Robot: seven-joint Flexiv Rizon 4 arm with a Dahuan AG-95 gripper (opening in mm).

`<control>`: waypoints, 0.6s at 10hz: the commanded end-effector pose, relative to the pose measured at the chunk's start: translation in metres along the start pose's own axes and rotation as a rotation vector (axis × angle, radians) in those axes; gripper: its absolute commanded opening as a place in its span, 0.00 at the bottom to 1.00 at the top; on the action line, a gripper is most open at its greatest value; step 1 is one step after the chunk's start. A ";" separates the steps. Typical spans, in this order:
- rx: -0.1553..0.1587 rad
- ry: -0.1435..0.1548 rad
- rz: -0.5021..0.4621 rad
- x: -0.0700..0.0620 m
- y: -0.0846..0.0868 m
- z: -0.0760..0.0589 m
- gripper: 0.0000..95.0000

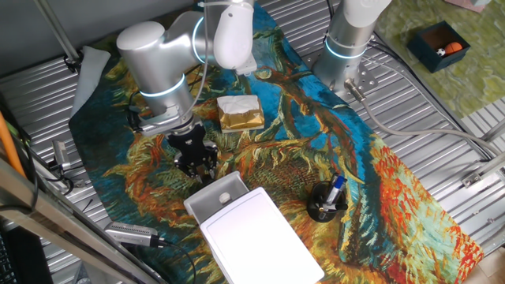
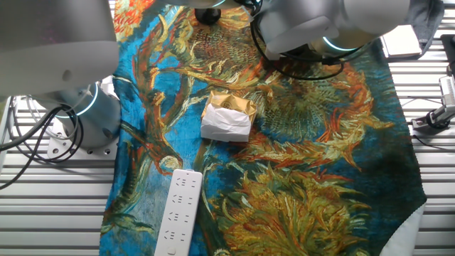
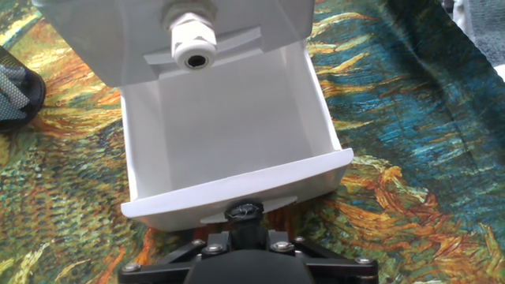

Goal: Grasp the handle and close the drawer

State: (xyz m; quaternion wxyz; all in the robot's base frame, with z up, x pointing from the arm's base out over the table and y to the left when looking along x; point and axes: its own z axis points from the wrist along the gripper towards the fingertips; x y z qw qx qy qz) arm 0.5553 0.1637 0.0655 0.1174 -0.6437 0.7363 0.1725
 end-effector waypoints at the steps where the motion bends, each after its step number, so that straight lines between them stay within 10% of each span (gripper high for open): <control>1: 0.000 -0.001 -0.001 -0.001 0.000 0.000 0.00; 6: 0.001 -0.004 0.002 -0.005 0.000 0.002 0.00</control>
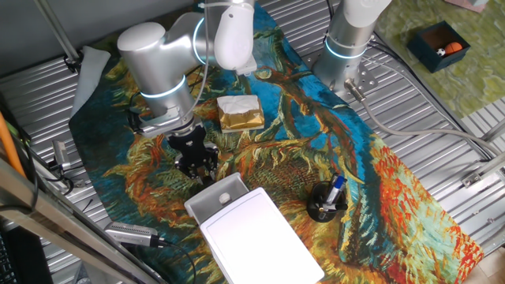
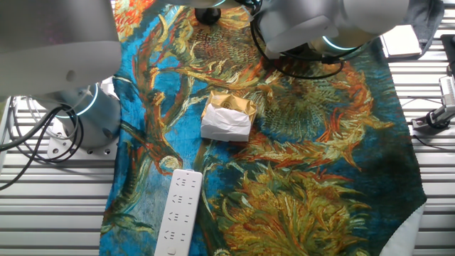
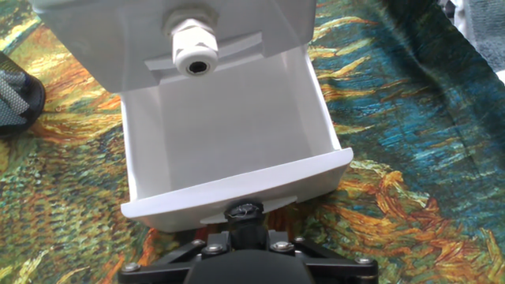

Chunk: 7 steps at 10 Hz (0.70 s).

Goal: Grasp the handle and close the drawer

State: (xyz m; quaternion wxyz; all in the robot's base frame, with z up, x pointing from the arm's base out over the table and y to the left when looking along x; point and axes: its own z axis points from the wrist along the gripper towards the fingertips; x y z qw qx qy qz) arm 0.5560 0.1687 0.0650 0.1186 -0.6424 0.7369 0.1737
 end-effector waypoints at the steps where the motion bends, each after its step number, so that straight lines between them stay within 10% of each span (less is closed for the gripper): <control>1: 0.001 0.001 0.001 -0.001 0.000 -0.001 0.00; 7: 0.002 -0.001 0.003 -0.004 0.000 0.001 0.00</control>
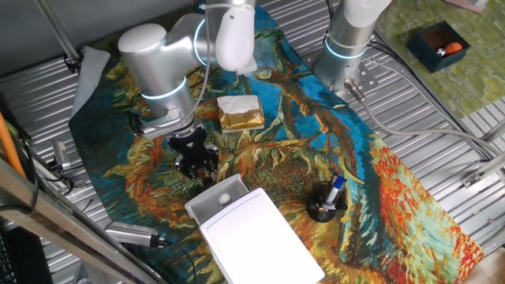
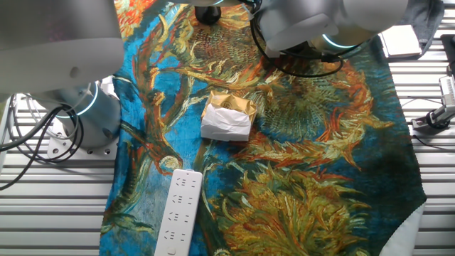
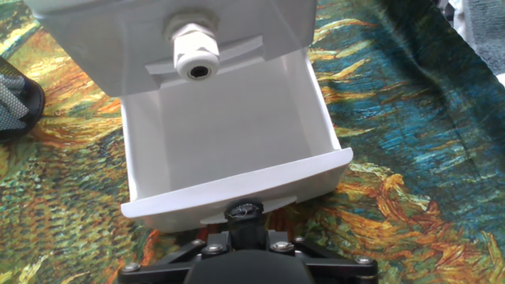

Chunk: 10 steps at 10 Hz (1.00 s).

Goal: Grasp the handle and close the drawer

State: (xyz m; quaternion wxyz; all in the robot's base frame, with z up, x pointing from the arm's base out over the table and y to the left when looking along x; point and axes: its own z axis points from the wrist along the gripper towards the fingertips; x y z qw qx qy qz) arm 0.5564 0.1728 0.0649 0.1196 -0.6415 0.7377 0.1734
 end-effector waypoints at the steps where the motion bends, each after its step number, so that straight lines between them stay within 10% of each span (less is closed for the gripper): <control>1: 0.000 0.000 0.002 -0.001 0.000 -0.001 0.00; 10: 0.001 -0.001 0.007 -0.004 0.000 0.001 0.00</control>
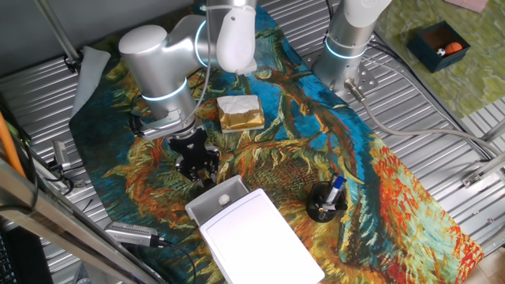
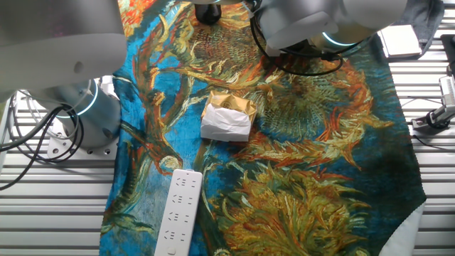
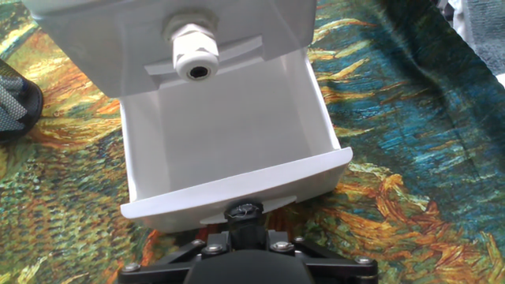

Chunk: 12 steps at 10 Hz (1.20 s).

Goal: Grasp the handle and close the drawer

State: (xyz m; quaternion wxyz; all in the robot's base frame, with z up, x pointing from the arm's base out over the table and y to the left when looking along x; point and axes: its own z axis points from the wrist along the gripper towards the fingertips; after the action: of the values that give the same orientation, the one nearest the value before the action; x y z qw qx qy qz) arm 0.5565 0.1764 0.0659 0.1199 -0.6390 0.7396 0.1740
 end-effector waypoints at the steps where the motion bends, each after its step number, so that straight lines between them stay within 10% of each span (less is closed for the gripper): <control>1: 0.000 0.000 0.003 -0.001 0.000 0.001 0.00; 12: 0.002 0.002 0.012 -0.008 0.001 0.003 0.00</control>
State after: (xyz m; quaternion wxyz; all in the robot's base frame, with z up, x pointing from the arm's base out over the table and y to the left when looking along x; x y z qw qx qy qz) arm 0.5570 0.1854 0.0668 0.1182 -0.6348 0.7437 0.1730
